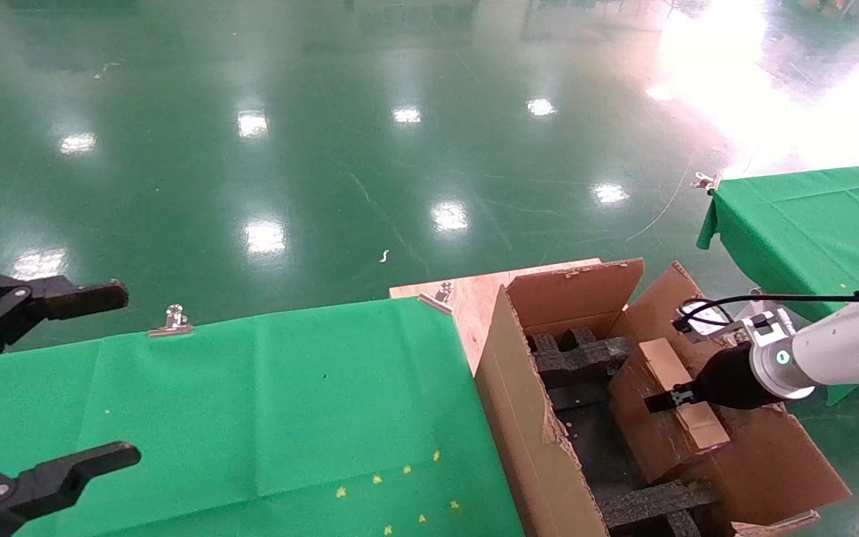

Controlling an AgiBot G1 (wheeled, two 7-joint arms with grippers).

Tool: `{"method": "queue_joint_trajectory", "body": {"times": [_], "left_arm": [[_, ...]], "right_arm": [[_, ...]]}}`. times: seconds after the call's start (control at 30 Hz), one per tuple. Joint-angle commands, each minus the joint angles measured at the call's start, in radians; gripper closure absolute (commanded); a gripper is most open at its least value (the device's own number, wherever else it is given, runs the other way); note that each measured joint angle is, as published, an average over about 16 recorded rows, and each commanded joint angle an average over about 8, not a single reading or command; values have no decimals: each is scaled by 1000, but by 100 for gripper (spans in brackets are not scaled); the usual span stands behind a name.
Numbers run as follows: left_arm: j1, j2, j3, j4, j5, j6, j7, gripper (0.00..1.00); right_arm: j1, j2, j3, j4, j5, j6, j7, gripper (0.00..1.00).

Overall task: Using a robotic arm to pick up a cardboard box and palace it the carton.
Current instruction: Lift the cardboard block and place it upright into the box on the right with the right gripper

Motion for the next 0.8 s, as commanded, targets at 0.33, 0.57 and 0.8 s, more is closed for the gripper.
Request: {"method": "queue_joint_trajectory", "body": {"times": [0.33,0.57,0.8], "left_arm": [[0,0,0,0,0,0,0,0],[0,0,0,0,0,0,0,0],[0,0,0,0,0,0,0,0]], "right_arm": [[-16,-52,4,-77,6,26,-48,82],[-18,-66,7,-98,9,33,-60,0],[-16,-62,6,-92,9,31,-57,0]]}}
